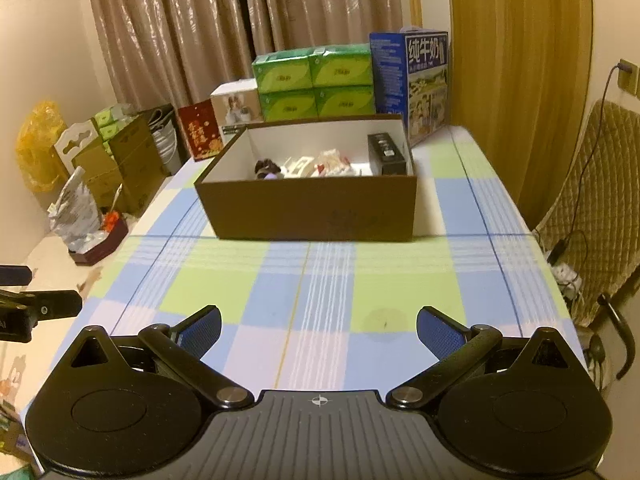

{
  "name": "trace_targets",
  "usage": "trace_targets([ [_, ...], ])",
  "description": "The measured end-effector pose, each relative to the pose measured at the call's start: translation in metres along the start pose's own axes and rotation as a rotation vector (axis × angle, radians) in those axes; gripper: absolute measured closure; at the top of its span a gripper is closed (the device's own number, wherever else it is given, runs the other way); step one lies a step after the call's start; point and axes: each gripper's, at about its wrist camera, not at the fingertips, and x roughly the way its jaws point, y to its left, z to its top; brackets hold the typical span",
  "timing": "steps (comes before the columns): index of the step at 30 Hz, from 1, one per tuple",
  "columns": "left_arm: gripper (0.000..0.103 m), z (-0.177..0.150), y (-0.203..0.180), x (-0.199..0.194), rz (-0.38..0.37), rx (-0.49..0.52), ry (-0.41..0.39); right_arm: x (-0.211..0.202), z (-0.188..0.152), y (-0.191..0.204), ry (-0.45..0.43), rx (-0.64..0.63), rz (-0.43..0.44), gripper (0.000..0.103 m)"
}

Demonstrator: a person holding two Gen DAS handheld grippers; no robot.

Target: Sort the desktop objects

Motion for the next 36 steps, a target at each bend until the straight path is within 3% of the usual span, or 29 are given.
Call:
trace_targets([
  [11,0.001,-0.028,0.001,-0.012,0.035,-0.015,0.031,-0.021,-0.026,0.013,0.020,-0.030,0.013,0.002],
  [20,0.001,-0.033,-0.004,-0.014,0.030,0.007,0.037,-0.027,-0.042,0.015,0.047,-0.019,0.015,0.002],
  [36,0.001,-0.033,-0.009,0.000,0.017,0.024,0.071,-0.022,-0.033,0.014,0.054,-0.029,0.013,0.002],
])
